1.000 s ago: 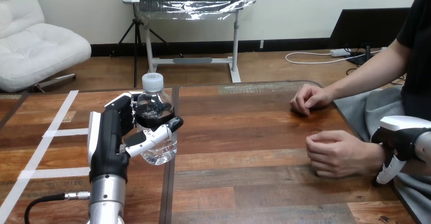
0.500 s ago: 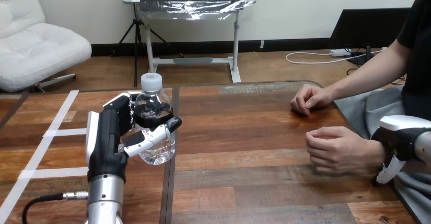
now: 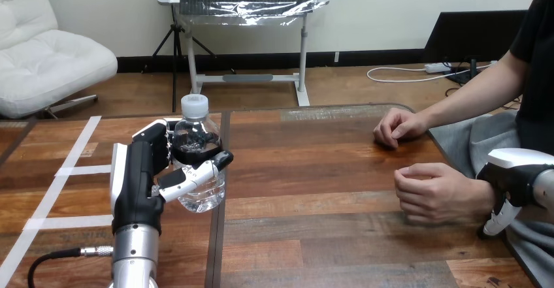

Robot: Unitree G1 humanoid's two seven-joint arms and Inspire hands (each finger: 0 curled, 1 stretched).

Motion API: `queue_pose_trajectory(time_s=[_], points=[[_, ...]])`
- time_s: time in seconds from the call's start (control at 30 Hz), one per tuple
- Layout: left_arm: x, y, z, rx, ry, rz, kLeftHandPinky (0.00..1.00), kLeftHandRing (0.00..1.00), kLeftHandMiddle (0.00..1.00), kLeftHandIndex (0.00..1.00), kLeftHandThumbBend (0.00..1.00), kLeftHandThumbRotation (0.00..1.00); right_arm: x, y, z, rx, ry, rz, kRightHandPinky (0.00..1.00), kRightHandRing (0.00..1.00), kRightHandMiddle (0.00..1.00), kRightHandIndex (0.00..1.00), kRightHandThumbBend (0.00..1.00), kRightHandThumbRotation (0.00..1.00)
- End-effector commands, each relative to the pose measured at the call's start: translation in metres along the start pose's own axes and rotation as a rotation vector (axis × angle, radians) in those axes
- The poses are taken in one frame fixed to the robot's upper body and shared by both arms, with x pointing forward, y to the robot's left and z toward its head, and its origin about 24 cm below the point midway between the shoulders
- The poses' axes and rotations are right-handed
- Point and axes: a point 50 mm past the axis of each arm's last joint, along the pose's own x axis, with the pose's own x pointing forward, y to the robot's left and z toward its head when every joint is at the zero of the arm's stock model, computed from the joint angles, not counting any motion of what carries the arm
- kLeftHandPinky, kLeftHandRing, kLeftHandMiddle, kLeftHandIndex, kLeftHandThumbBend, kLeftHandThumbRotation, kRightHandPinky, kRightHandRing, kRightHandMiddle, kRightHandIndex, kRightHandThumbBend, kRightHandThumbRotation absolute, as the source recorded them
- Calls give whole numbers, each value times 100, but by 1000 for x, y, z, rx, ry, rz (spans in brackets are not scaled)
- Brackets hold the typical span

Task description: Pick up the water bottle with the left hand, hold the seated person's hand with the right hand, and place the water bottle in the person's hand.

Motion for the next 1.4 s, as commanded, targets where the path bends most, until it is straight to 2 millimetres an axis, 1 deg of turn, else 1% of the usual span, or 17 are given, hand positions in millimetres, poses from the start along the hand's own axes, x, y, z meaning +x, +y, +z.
queue_pose_trajectory(time_s=[0.0, 0.07, 0.23, 0.47, 0.73, 1.03, 1.13, 1.37], points=[[17, 4, 27, -6, -130, 26, 41, 42, 45, 52, 61, 0, 7, 11, 18, 24, -51, 12, 47, 56, 65, 62, 65, 0], [17, 5, 27, -5, -133, 25, 41, 42, 45, 52, 61, 0, 8, 12, 18, 33, -48, -3, 46, 55, 64, 62, 65, 0], [17, 5, 27, -9, -135, 24, 40, 42, 45, 52, 61, 0, 7, 12, 17, 61, -54, -45, 40, 50, 60, 60, 65, 0], [17, 5, 28, -10, -134, 25, 40, 42, 45, 52, 61, 0, 7, 12, 16, 66, -49, -98, 37, 46, 57, 58, 63, 0], [18, 6, 28, 2, -140, 25, 41, 42, 45, 52, 60, 0, 5, 11, 14, 114, -79, -177, 31, 41, 52, 54, 66, 0], [19, 5, 29, -7, -140, 24, 41, 42, 45, 52, 61, 0, 2, 6, 13, 157, -106, -250, 24, 33, 45, 48, 67, 0], [19, 4, 30, -40, -135, 20, 41, 42, 45, 52, 61, 0, 1, 4, 13, 147, -110, -268, 23, 32, 43, 48, 68, 0], [20, 2, 30, -38, -137, 18, 41, 42, 45, 52, 61, 0, 0, 0, 12, 136, -107, -293, 21, 31, 42, 47, 68, 0]])
